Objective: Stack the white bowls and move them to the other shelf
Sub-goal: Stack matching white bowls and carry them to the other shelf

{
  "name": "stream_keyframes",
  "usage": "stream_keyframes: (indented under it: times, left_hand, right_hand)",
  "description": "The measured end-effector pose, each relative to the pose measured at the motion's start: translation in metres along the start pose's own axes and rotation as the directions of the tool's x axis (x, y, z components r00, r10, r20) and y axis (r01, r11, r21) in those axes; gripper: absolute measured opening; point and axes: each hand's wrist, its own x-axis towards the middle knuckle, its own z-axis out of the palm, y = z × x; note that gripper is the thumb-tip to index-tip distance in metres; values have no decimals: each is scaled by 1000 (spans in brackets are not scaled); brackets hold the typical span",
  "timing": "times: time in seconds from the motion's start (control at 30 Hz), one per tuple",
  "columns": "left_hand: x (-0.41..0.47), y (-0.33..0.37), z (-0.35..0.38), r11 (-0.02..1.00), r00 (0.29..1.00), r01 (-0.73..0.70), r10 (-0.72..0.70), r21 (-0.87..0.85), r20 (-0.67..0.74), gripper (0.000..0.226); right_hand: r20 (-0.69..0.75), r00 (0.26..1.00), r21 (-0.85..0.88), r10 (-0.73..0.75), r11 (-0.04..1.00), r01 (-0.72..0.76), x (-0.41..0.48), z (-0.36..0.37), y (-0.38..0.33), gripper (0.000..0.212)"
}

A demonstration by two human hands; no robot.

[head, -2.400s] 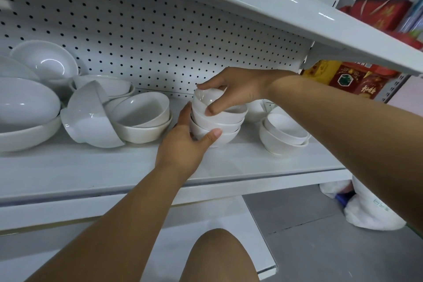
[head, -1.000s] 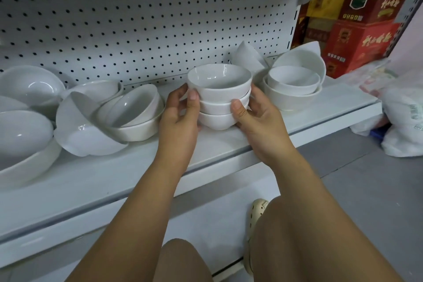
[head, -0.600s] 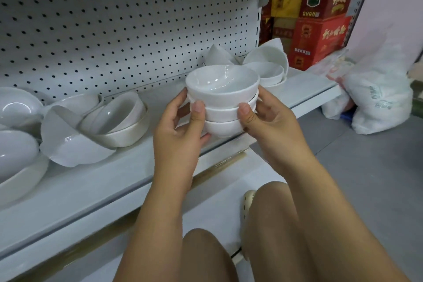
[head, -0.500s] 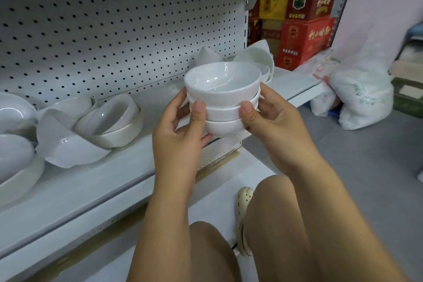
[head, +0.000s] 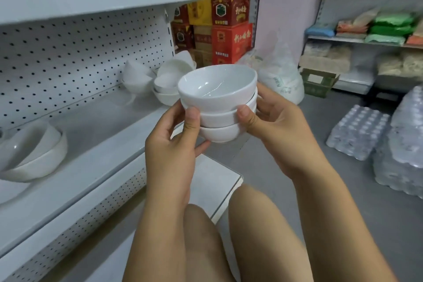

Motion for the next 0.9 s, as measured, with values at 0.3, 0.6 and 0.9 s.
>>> stream_keyframes:
  times: [0.3, 0.6, 0.9]
  left_hand:
    - [77, -28, 103, 990, 983, 138, -134, -25, 127, 32]
    - [197, -41, 272, 945, 899, 325, -323, 46, 294, 49]
    - [234, 46, 429, 882, 727, 458, -441, 107, 526, 34]
  right_hand:
    - [-199, 979, 4, 35, 999, -35, 57, -97, 16, 59]
    - [-437, 893, 29, 106, 994, -104, 157, -236, 3, 71]
    - [-675, 731, -53, 103, 981, -187, 191, -325, -140, 71]
